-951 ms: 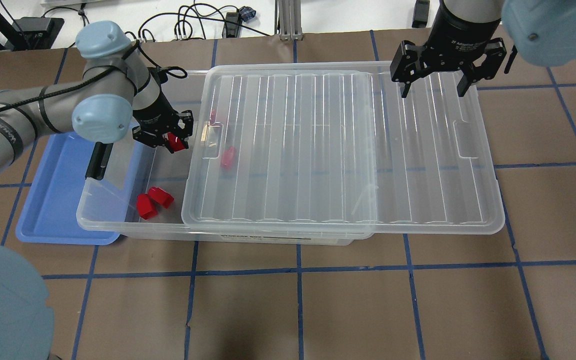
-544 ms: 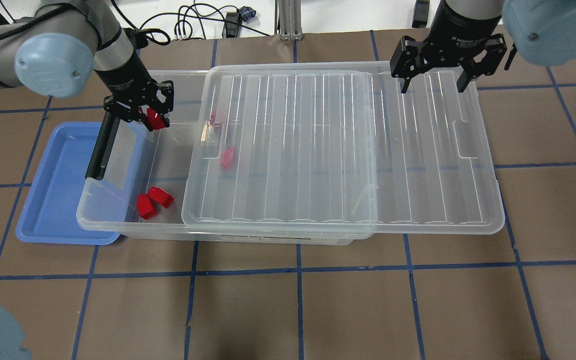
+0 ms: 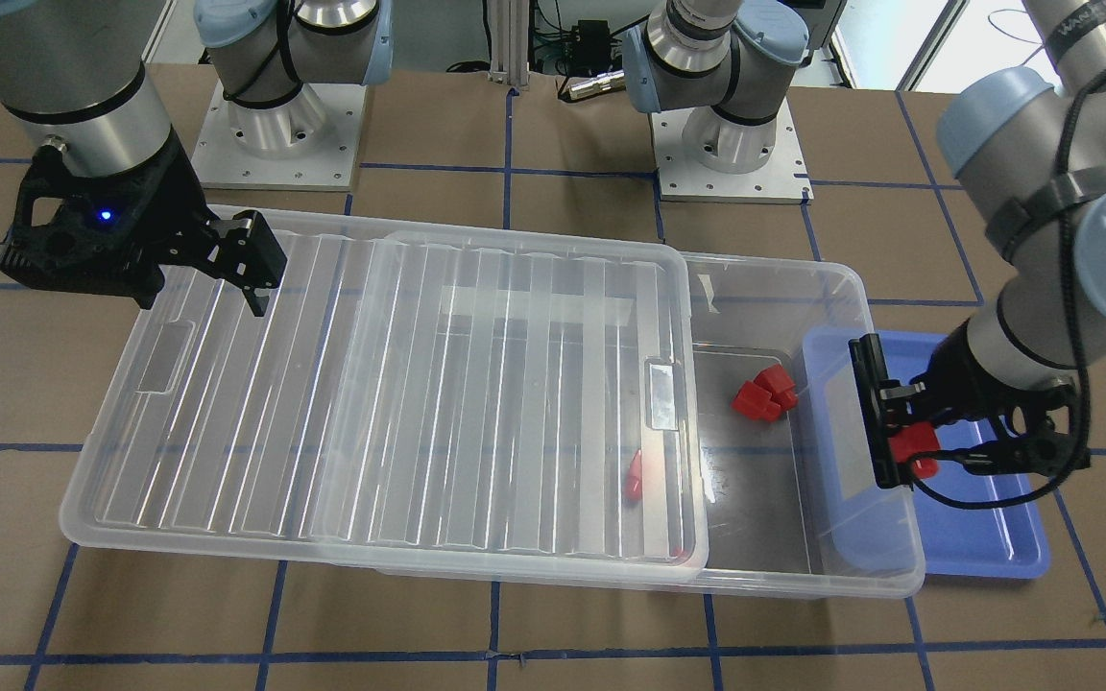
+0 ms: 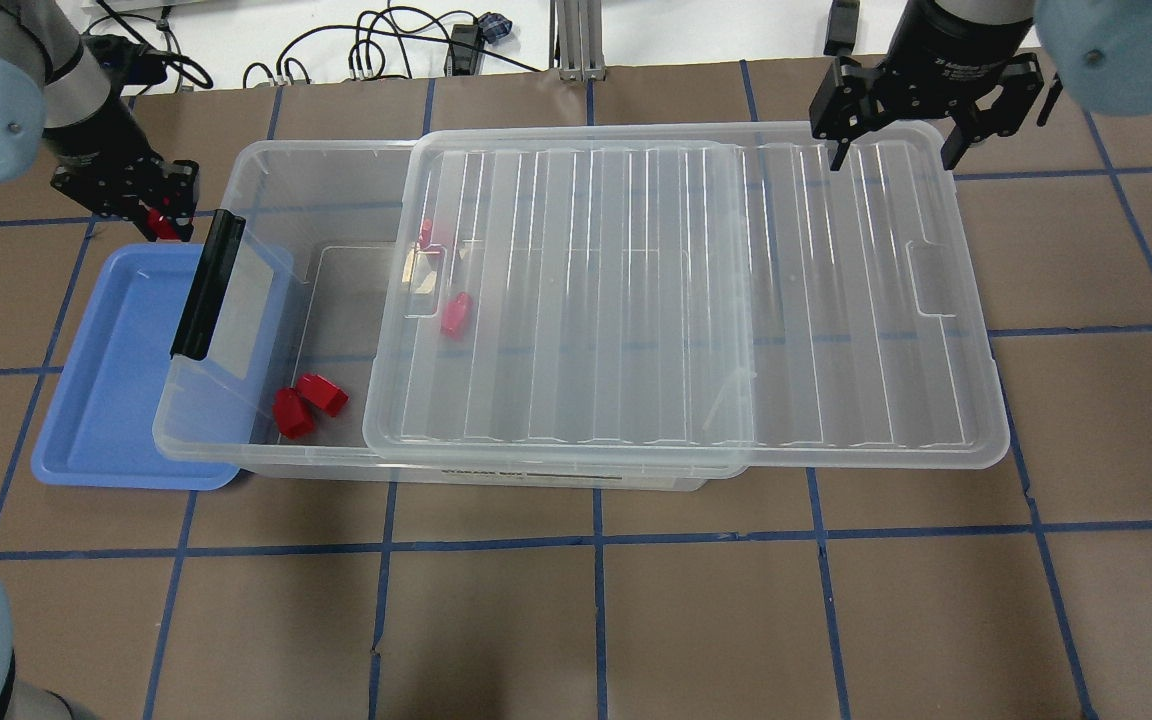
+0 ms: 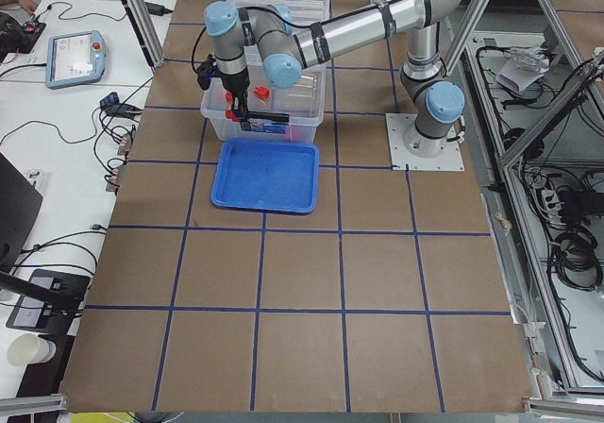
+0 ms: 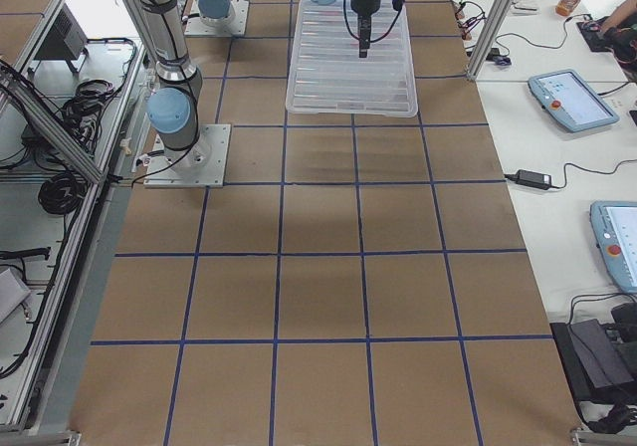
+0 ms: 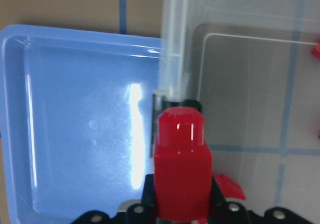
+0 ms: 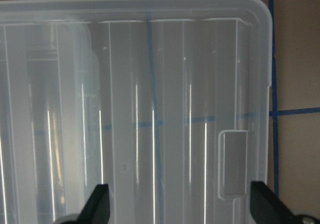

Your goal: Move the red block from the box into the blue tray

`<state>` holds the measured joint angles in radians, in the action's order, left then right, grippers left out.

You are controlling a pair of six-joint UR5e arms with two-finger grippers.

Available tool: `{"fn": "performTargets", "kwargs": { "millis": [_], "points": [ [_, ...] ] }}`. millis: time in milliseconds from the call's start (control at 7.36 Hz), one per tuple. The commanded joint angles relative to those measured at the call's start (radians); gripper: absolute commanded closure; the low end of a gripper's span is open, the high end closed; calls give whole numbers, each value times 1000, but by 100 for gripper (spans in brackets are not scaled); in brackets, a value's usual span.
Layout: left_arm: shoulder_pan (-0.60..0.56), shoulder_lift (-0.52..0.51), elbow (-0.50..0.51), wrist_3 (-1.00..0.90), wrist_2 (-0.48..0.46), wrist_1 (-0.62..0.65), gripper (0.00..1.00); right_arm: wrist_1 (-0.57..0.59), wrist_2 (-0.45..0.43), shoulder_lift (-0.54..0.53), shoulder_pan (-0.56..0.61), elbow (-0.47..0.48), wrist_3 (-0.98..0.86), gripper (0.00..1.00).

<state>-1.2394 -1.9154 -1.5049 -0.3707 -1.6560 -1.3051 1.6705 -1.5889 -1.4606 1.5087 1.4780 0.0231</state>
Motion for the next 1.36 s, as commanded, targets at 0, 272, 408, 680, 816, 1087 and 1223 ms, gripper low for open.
{"fn": "performTargets", "kwargs": {
  "millis": [0,272,408,680,816,1087,1223],
  "points": [
    [118,-62,-46,-188,25,70,100,31,-8,3,-147,10,-123,0],
    [141,-121,-119,-195,59,232,100,134,6,-7,-261,121,-321,0],
    [141,-137,-141,-189,59,240,100,216,-8,-13,-286,196,-372,0],
    [140,-162,-124,-188,77,256,25,206,-6,25,-349,226,-384,0],
    [137,-146,-126,-182,71,248,0,216,-8,37,-349,261,-384,0],
    [103,-70,-120,-152,70,199,0,216,-8,29,-344,291,-376,0],
    [51,-6,-91,-99,65,96,0,207,6,31,-341,292,-371,0]
  ]
}}
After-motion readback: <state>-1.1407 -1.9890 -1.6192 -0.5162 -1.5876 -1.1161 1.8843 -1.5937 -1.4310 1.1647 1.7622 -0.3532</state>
